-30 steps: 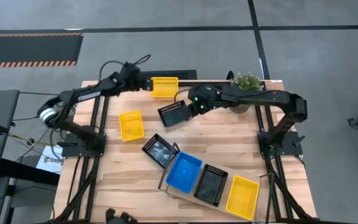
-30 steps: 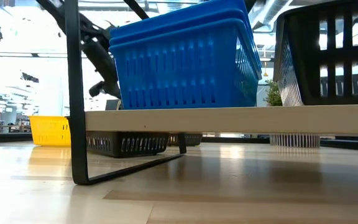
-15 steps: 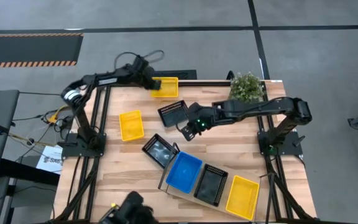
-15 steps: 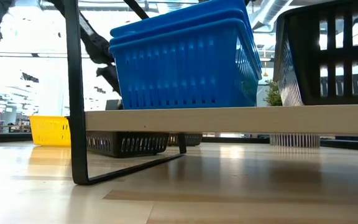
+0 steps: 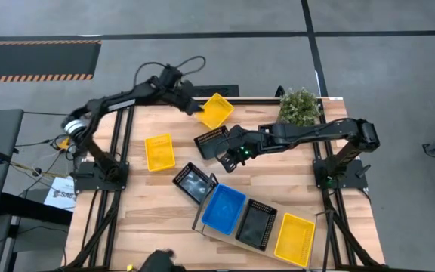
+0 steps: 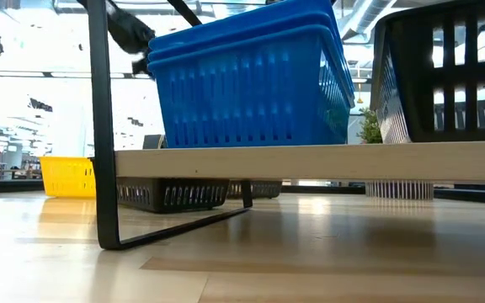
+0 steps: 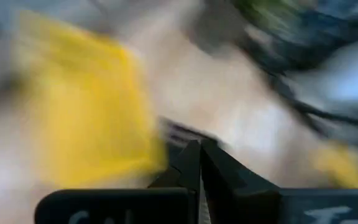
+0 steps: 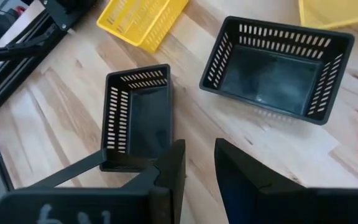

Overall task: Stack baskets on shelf by color
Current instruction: Stack the top yellow bin on top of the yellow bin on the shelf

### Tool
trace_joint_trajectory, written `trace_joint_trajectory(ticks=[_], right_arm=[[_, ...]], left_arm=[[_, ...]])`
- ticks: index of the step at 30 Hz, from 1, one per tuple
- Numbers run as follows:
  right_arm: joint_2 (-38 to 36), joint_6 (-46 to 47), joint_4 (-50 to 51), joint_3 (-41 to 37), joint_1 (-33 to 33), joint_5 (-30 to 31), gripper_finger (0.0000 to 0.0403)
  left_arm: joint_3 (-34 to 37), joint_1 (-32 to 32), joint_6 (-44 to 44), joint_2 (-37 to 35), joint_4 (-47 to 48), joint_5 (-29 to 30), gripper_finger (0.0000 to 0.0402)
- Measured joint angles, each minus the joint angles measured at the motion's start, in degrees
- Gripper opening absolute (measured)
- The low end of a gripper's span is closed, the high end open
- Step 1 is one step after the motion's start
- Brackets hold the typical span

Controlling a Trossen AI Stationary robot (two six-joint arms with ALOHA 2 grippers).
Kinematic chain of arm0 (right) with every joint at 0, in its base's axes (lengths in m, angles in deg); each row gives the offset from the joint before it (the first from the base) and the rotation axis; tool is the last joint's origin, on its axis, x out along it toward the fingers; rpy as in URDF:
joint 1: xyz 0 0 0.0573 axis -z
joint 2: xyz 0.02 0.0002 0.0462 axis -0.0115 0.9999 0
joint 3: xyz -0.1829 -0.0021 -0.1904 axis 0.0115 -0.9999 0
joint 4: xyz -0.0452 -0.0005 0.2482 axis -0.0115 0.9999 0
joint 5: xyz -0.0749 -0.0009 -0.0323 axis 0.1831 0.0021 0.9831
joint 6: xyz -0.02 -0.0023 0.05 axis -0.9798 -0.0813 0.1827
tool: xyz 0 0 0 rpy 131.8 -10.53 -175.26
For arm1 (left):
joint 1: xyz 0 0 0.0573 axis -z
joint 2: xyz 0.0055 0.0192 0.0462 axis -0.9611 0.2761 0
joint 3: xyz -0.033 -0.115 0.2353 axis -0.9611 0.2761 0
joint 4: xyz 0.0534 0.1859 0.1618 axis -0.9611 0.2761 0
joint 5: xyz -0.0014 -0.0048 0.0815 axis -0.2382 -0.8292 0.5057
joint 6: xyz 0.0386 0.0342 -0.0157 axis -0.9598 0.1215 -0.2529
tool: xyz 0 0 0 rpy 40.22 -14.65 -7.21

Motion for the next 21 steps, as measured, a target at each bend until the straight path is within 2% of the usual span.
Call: trace_joint_trajectory(ticks=[1,4,5,6,7,8,10,14,16,21], right_arm=[[0.0,-0.2,0.0,0.0,0.1,0.2,0.0108],[0.0,-0.4,0.0,0.0,0.7,0.4,0.0108],[0.0,-0.4,0.0,0.0,0.8,0.4,0.0108],[0.0,-0.4,0.0,0.0,1.0,0.4,0.0108],[0.0,-0.4,0.0,0.0,1.2,0.4,0.0108],[0.0,-0.4,0.0,0.0,1.3,0.4,0.0108],[0.0,-0.9,0.0,0.0,1.5,0.4,0.0108],[0.0,-1.7,0.1,0.0,1.5,0.2,0.0108],[0.0,-1.8,0.1,0.0,1.5,0.1,0.0108],[0.0,-1.1,0.0,0.0,1.3,-0.1,0.0108]], left_arm=[[0.0,0.3,-0.3,-1.8,-0.1,8.8,0.0000],[-0.1,1.1,-0.2,-4.2,0.0,41.5,0.0000],[-0.1,1.4,-0.1,-4.2,0.0,50.3,0.0000],[0.0,1.5,-0.2,-3.9,-0.1,57.0,0.0000],[0.0,1.5,-1.0,-3.1,-0.7,60.4,0.0000],[0.0,1.5,-2.4,-2.1,-1.8,60.6,0.0000],[-0.1,1.4,-3.7,0.9,-1.3,56.5,0.0000],[-0.7,1.4,-1.0,8.0,5.0,49.0,0.0000],[-0.9,1.8,-1.0,10.7,5.3,45.7,0.0000],[-1.1,5.8,-1.3,14.4,-2.1,36.7,0.0000]])
